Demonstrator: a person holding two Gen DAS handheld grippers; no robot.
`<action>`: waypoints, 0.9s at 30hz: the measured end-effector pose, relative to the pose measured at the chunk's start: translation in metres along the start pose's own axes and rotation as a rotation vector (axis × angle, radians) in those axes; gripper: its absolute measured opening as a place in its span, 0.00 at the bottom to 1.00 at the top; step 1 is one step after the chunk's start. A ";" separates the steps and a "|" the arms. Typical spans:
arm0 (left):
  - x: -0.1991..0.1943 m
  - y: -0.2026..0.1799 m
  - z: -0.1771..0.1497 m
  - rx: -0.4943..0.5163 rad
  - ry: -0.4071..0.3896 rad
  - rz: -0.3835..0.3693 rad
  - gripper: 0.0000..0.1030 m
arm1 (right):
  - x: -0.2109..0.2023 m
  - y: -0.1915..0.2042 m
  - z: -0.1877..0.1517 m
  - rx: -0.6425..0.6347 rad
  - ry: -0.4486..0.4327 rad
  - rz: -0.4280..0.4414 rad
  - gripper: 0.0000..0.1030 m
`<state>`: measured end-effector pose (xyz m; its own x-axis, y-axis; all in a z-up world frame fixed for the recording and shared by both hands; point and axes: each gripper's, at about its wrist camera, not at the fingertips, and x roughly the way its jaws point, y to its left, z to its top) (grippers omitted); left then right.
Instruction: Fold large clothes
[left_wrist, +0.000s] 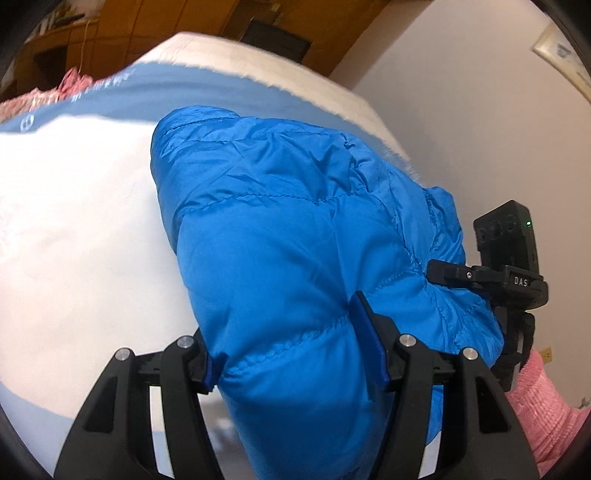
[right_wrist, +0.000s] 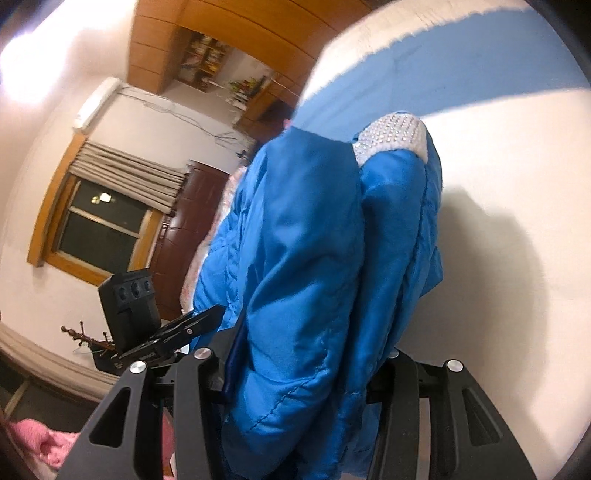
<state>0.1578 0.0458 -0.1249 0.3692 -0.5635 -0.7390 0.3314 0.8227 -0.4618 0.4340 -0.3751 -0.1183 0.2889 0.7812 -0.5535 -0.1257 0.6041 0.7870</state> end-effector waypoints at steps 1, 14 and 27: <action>0.006 0.006 -0.003 -0.005 0.011 0.008 0.61 | 0.006 -0.006 -0.001 0.009 0.010 -0.015 0.47; 0.008 0.033 0.014 -0.058 0.045 0.054 0.73 | 0.002 0.008 -0.001 0.022 0.041 -0.147 0.70; -0.028 0.004 -0.047 0.038 0.037 0.177 0.78 | -0.036 0.054 -0.066 -0.086 0.036 -0.355 0.74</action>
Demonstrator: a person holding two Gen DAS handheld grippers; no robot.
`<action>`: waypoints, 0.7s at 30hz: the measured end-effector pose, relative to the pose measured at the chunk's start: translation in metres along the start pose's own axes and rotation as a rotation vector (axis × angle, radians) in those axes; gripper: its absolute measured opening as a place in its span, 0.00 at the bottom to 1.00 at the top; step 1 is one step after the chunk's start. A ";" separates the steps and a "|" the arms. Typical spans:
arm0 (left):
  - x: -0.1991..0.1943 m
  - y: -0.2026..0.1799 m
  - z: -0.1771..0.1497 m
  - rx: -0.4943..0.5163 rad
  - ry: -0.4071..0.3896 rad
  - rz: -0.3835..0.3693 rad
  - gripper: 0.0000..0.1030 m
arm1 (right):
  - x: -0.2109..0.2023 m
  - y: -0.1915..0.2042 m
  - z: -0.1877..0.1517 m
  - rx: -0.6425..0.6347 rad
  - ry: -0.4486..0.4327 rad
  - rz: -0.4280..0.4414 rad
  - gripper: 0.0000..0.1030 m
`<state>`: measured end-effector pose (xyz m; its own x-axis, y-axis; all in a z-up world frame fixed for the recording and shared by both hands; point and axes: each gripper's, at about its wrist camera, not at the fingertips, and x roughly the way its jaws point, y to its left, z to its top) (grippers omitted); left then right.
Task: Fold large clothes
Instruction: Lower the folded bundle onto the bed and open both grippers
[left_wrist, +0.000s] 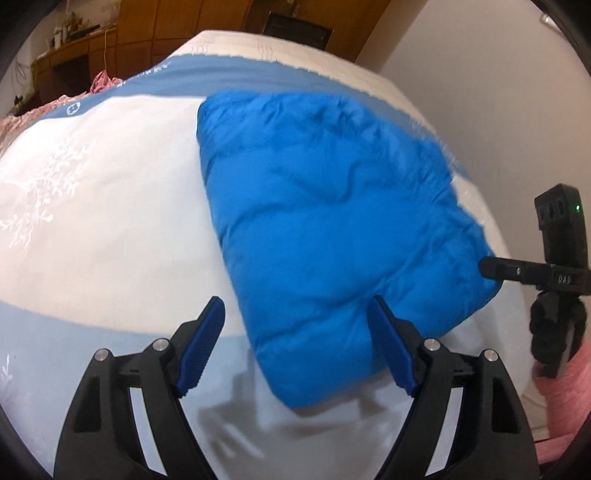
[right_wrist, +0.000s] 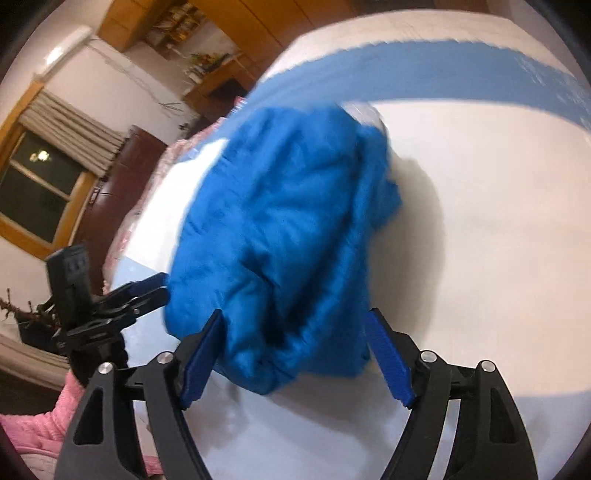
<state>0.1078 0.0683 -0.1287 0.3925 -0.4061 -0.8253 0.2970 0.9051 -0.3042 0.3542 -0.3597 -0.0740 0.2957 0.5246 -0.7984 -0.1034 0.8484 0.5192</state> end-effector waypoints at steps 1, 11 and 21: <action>0.005 0.002 -0.001 0.000 0.009 -0.001 0.78 | 0.005 -0.009 -0.004 0.027 0.013 -0.007 0.74; 0.019 0.005 -0.007 -0.044 0.049 0.019 0.79 | 0.031 -0.032 -0.023 0.107 0.036 -0.071 0.76; -0.047 -0.012 -0.011 -0.063 0.007 0.109 0.82 | -0.030 0.007 -0.050 0.035 -0.030 -0.229 0.92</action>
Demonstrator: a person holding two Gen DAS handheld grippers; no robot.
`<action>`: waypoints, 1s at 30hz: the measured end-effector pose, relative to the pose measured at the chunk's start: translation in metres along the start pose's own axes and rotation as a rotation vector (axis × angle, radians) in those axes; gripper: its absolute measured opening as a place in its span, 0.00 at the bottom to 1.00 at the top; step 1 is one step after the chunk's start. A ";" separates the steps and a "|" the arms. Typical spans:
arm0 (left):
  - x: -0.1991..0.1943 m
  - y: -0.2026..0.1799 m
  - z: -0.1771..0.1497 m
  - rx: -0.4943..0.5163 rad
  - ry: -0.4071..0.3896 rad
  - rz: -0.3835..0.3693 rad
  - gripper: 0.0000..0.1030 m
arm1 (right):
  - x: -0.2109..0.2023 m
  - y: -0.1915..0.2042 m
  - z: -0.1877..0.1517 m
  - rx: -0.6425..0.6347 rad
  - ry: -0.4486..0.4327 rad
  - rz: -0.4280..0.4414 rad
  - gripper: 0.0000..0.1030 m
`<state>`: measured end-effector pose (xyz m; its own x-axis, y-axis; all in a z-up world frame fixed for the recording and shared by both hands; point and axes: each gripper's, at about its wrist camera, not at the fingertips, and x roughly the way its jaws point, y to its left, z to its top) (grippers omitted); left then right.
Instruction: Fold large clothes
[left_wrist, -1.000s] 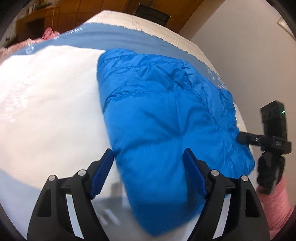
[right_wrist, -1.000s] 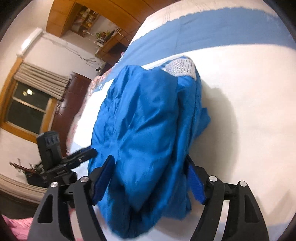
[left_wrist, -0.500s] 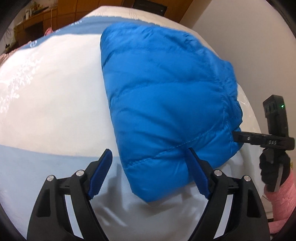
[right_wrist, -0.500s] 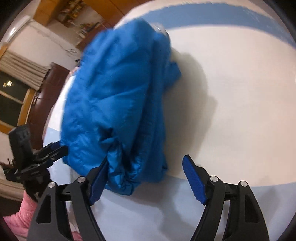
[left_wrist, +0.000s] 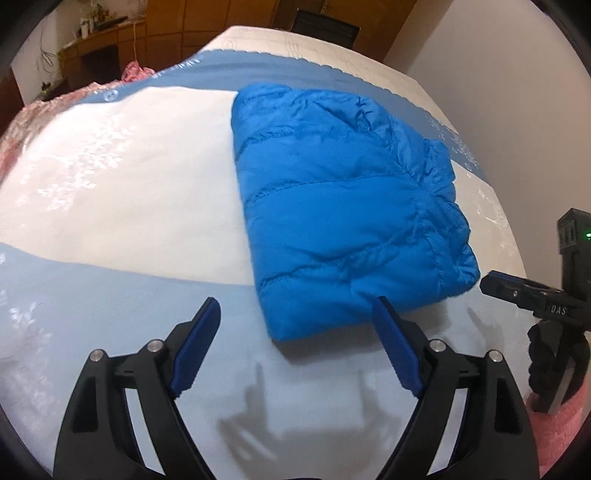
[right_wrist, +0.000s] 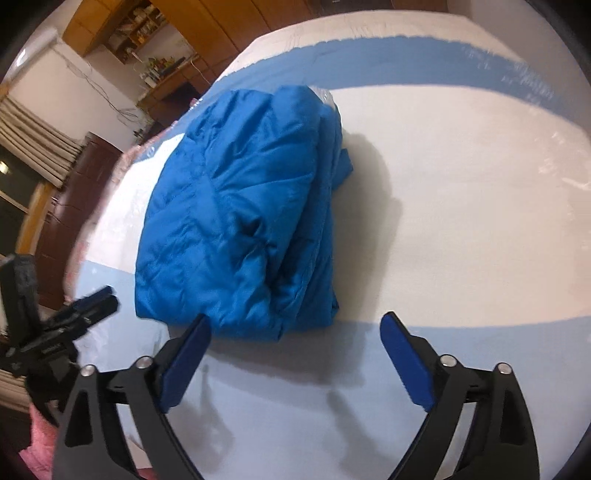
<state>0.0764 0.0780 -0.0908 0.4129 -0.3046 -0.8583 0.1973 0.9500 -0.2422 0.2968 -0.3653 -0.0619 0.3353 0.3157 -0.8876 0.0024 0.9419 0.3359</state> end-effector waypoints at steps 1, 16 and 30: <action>-0.007 -0.001 -0.001 0.005 -0.007 0.010 0.83 | -0.005 0.005 -0.002 -0.009 0.000 -0.027 0.94; -0.092 -0.022 -0.037 0.026 -0.096 0.115 0.89 | -0.071 0.086 -0.036 -0.091 -0.082 -0.170 0.96; -0.128 -0.034 -0.056 0.051 -0.084 0.178 0.90 | -0.102 0.109 -0.059 -0.078 -0.069 -0.196 0.96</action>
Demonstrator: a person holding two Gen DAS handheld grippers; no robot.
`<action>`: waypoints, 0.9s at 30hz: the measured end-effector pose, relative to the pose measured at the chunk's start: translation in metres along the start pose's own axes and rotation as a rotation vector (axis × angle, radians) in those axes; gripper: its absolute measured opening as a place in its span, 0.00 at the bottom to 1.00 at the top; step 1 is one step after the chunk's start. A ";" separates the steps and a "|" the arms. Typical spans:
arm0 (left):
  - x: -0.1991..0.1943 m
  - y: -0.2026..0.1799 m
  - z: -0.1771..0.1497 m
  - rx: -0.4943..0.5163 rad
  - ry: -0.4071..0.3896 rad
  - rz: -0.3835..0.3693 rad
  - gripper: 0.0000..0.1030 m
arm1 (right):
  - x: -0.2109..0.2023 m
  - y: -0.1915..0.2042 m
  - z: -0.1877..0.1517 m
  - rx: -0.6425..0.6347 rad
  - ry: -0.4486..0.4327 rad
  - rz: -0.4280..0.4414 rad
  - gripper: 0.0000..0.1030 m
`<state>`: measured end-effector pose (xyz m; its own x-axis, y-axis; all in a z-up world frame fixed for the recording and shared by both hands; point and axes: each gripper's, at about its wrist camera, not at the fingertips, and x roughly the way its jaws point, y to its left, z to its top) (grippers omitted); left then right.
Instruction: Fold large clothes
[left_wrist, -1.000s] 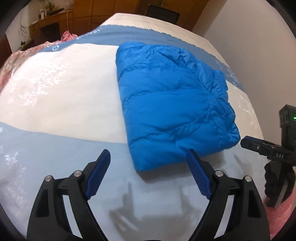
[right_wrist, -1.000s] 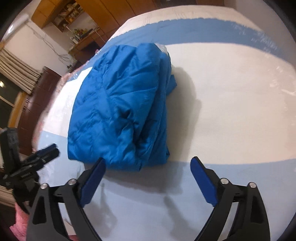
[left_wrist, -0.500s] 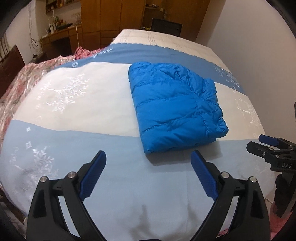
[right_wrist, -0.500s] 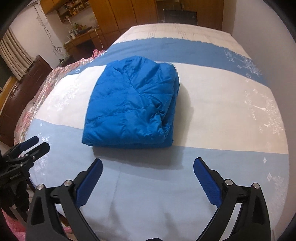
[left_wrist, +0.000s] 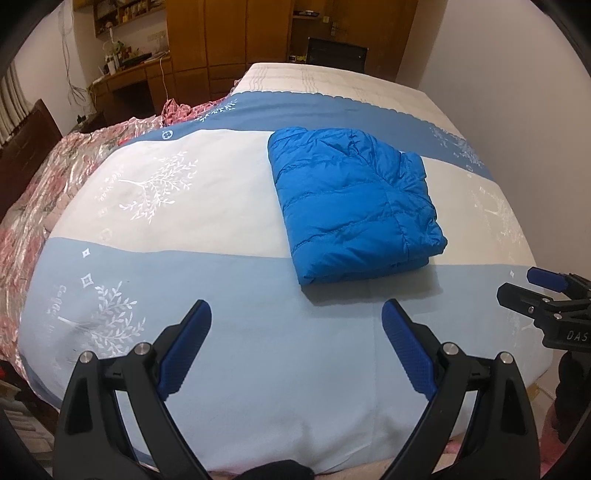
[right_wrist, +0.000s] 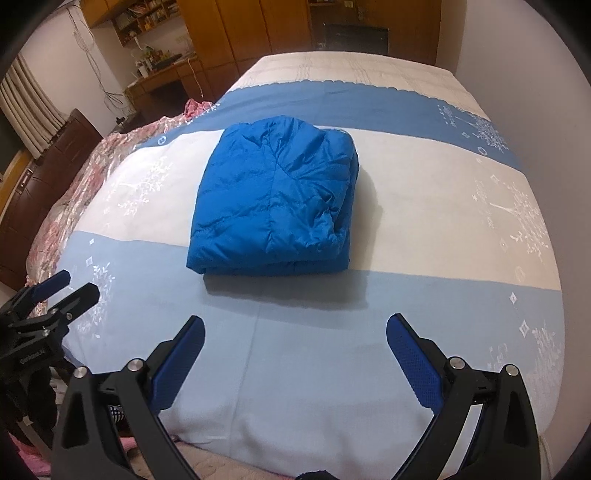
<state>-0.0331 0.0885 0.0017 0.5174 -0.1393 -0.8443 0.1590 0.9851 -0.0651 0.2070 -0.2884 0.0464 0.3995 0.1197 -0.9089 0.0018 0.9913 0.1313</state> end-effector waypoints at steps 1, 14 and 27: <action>-0.001 -0.001 -0.001 0.003 0.001 0.004 0.90 | -0.001 0.001 -0.001 0.002 0.003 -0.001 0.96; -0.005 -0.003 -0.008 0.020 0.012 0.006 0.90 | -0.005 0.004 -0.013 0.019 0.019 -0.016 0.96; -0.006 -0.005 -0.010 0.025 0.010 0.006 0.90 | -0.006 0.004 -0.013 0.012 0.017 -0.014 0.96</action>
<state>-0.0452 0.0853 0.0023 0.5101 -0.1324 -0.8499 0.1769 0.9831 -0.0470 0.1924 -0.2839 0.0470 0.3839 0.1064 -0.9172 0.0181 0.9923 0.1226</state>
